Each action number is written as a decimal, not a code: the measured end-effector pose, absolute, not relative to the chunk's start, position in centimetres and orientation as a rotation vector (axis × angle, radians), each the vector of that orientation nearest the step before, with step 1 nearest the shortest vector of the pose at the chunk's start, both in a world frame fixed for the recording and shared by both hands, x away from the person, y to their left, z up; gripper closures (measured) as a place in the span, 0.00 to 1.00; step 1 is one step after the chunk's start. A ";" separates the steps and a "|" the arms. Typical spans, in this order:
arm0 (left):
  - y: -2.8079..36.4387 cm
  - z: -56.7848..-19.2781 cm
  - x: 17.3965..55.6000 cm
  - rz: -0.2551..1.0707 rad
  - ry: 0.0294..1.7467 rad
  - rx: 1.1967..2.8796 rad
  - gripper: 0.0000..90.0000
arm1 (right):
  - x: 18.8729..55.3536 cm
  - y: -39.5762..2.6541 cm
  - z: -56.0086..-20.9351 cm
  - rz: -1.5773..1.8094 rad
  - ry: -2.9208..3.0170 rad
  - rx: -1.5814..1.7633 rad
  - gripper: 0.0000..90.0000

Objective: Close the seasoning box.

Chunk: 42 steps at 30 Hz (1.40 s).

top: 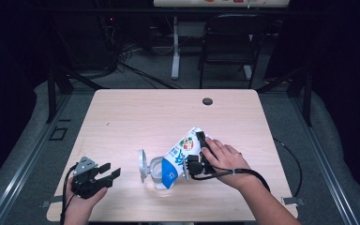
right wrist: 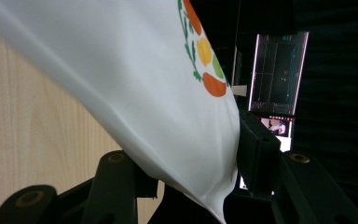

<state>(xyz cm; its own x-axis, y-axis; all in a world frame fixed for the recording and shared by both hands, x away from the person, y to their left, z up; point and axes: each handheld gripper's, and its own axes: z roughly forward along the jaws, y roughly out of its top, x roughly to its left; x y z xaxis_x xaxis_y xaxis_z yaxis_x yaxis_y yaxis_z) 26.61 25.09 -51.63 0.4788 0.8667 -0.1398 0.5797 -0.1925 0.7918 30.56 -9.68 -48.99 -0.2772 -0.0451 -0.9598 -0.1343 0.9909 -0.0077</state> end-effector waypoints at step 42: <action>25.0 -51.6 26.6 0.432 1.205 1.887 0.57 | 30.4 -9.5 -48.9 0.100 1.849 -0.136 0.63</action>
<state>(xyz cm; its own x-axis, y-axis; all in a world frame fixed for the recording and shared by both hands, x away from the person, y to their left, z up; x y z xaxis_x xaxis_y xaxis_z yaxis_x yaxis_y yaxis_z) 26.60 25.05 -51.62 0.4793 0.8661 -0.1419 0.5784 -0.1901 0.7933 30.37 -9.54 -48.92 -0.2754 -0.0413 -0.9605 -0.1451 0.9894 -0.0009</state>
